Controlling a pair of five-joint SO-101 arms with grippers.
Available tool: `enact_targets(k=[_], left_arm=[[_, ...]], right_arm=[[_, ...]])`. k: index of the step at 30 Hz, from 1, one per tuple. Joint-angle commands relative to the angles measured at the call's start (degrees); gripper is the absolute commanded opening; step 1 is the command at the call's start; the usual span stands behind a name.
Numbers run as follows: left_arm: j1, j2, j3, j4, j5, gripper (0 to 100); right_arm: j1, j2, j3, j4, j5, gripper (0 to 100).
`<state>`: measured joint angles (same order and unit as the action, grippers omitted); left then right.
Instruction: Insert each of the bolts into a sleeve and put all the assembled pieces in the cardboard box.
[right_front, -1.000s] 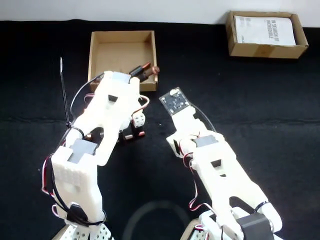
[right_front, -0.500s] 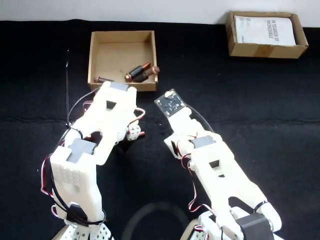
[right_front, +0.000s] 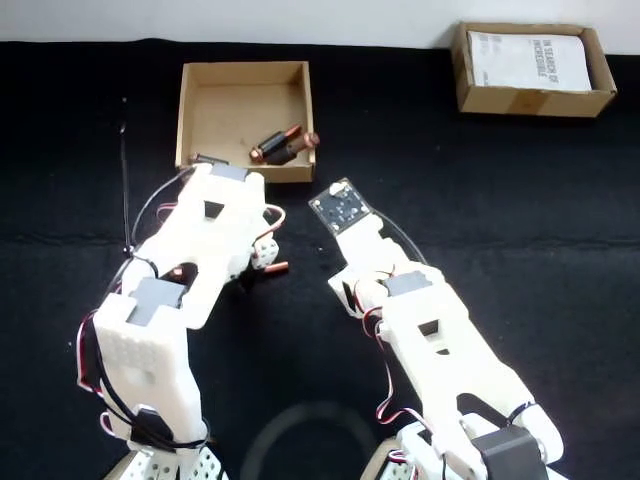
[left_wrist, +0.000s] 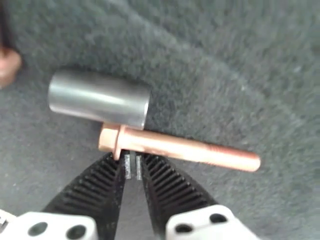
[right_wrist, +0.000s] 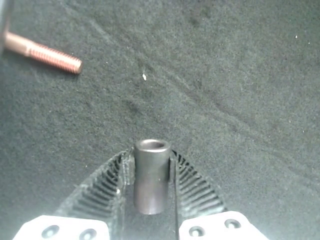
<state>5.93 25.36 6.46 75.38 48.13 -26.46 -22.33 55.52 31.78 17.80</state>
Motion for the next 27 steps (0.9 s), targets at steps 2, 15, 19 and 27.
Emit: enact_targets(k=[2, 15, 19, 27], left_arm=[[-2.7, -0.4, -0.7, -4.5, -0.7, 1], [-8.0, -0.9, -0.8, -18.7, -0.7, 1], [-8.4, -0.4, -1.1, -23.9, -0.7, 1], [-7.1, -0.7, -7.8, -26.4, -0.2, 1]], right_arm=[[-0.1, -0.2, -1.0, -0.7, 0.8, 0.8], [-0.1, -0.1, -0.9, -0.8, 0.9, 0.8], [-0.1, -0.1, -0.9, -0.8, 0.9, 0.8], [-0.1, 1.5, -1.0, -2.1, 1.0, 0.8]])
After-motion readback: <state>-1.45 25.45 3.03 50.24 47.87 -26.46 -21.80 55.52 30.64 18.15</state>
